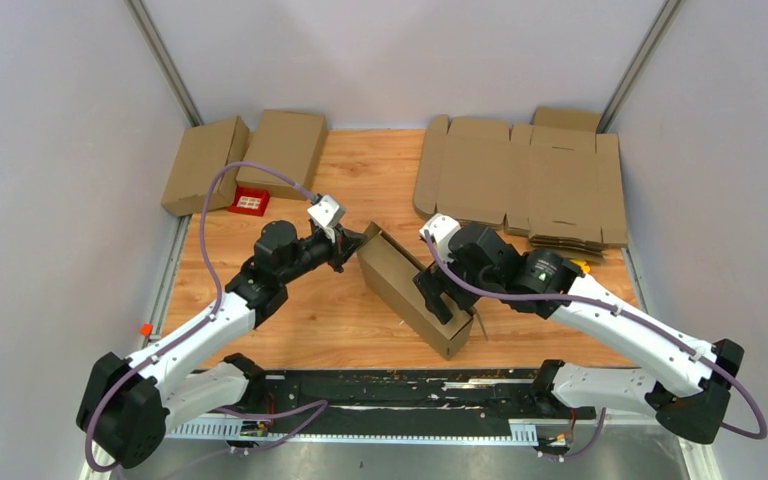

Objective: Fold the paper box

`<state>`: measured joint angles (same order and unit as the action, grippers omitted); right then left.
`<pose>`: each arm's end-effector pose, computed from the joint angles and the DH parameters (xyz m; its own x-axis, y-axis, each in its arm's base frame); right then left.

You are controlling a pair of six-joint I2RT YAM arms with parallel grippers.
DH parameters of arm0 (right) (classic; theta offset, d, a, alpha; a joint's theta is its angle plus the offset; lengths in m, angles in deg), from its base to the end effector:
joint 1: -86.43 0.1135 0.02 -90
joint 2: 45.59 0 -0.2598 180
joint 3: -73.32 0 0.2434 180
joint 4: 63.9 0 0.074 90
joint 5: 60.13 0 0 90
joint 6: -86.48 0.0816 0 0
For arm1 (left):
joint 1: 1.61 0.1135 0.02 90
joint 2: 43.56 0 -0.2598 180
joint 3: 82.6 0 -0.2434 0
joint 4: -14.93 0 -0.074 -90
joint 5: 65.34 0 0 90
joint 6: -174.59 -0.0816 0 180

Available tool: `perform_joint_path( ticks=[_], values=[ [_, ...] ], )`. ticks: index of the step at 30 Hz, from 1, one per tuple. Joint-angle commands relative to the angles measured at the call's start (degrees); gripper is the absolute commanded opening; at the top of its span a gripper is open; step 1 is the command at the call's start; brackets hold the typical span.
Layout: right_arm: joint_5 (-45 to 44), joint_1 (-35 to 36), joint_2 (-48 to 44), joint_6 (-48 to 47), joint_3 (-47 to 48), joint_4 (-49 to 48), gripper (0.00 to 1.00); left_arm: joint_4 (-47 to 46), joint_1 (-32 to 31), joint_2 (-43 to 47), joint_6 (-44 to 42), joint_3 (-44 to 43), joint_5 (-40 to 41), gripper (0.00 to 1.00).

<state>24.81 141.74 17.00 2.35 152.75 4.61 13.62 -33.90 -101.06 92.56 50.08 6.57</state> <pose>0.1366 0.1847 0.2928 -0.5247 -0.5790 -0.6240 -0.7381 0.6747 -0.0054 0.2145 -0.1655 0.2662 -0.2355 -0.0071 -0.9719 0.7417 0.6449 -0.1844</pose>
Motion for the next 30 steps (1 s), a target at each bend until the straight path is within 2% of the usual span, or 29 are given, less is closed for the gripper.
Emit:
perform_joint_path(
  ticks=[1,10,16,21,30],
  values=[
    [1.0,-0.2,-2.3,0.0,3.4,2.4,0.96,3.9,-0.2,0.3,-1.5,-0.3,2.1,0.0],
    [1.0,-0.2,-3.1,6.9,4.7,7.9,0.94,3.5,-0.3,-0.1,-0.5,-0.2,2.0,0.0],
    [6.9,0.5,-6.0,7.6,0.4,4.1,1.0,3.2,-0.7,0.2,-0.2,-0.1,2.3,0.0],
    [0.7,3.0,-5.1,7.6,2.0,2.5,1.0,2.9,-0.7,-0.5,-0.1,-0.1,2.0,0.0],
    [-8.6,8.2,6.3,6.0,8.4,4.5,1.0,2.7,-0.9,-0.1,-0.1,0.0,2.1,0.0]
  ],
)
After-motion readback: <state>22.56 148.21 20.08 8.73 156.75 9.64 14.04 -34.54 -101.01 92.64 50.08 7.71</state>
